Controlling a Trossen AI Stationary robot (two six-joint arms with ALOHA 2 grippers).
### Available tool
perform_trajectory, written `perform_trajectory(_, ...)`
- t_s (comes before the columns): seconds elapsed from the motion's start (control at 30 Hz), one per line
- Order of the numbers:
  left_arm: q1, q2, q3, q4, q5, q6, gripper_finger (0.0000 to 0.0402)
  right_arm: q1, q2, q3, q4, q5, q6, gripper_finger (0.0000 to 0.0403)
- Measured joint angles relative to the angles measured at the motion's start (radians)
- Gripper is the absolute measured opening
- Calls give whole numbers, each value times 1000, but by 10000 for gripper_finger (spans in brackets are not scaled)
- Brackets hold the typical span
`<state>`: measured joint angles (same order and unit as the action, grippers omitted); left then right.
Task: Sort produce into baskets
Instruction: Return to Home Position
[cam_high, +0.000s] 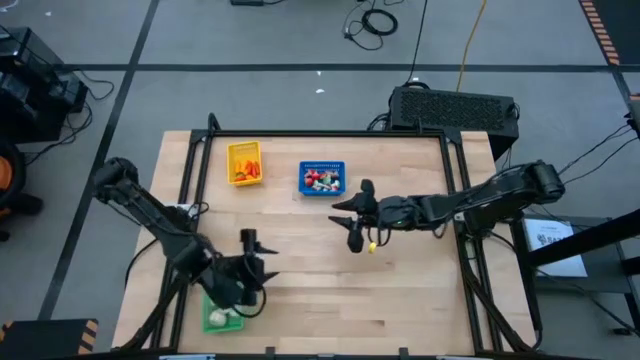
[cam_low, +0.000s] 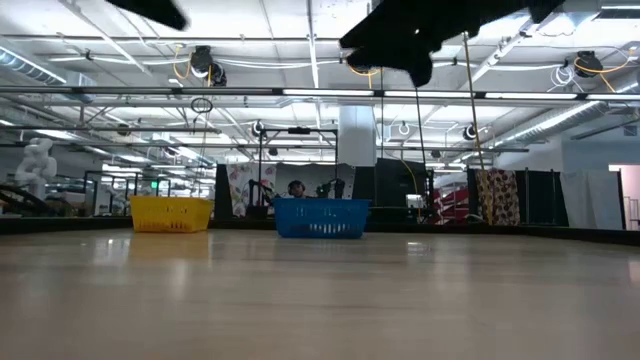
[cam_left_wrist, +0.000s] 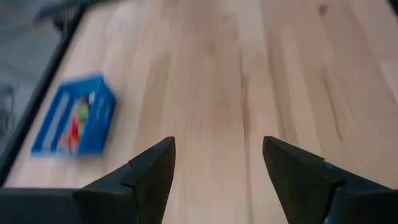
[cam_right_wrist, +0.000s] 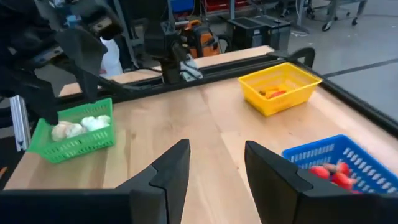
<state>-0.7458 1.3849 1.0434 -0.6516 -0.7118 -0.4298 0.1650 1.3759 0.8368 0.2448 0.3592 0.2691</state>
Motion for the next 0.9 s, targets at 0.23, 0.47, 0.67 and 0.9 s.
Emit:
perform_trajectory(0.23, 200, -42, -253, 553, 204, 350, 248, 0, 142, 0, 187, -105, -46, 146)
perform_trajectory(0.47, 436, -108, -404, 904, 471, 543, 248, -5, 178, 0, 212, -102, -111, 146)
perform_trajectory(0.67, 612, -257, -439, 793, 626, 540, 248, -12, 82, 0, 16, -97, -167, 121)
perform_trajectory(0.9, 718, -512, -554, 791, 632, 469, 248, 7, -56, 0, -203, -85, -172, 11)
